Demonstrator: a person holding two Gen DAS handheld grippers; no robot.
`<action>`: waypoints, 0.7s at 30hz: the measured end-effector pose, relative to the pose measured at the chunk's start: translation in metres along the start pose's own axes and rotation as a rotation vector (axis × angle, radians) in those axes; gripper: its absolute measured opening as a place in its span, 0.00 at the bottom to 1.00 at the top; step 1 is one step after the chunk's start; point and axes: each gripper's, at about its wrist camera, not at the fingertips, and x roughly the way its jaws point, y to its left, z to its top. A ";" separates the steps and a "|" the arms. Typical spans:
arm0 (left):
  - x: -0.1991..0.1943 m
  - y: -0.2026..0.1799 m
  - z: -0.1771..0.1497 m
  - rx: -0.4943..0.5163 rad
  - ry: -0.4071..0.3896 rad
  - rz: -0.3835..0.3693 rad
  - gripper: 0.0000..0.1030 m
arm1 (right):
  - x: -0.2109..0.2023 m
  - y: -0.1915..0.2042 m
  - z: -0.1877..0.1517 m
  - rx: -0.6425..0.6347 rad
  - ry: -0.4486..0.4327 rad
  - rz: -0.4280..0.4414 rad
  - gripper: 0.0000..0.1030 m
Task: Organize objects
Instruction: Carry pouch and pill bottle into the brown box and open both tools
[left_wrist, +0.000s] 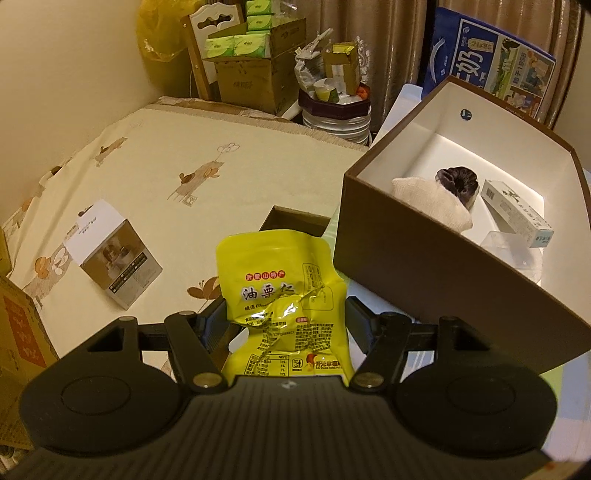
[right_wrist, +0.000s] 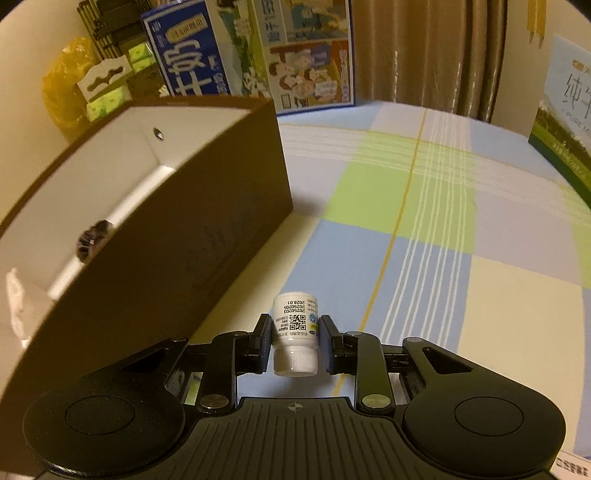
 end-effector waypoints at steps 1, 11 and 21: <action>0.000 0.000 0.001 0.002 -0.004 -0.003 0.61 | -0.006 0.001 0.000 0.000 -0.007 0.002 0.23; -0.006 0.002 0.013 0.024 -0.041 -0.038 0.61 | -0.056 0.019 -0.007 -0.020 -0.071 0.029 0.23; -0.025 0.010 0.029 0.061 -0.093 -0.067 0.61 | -0.102 0.052 -0.005 -0.052 -0.156 0.091 0.23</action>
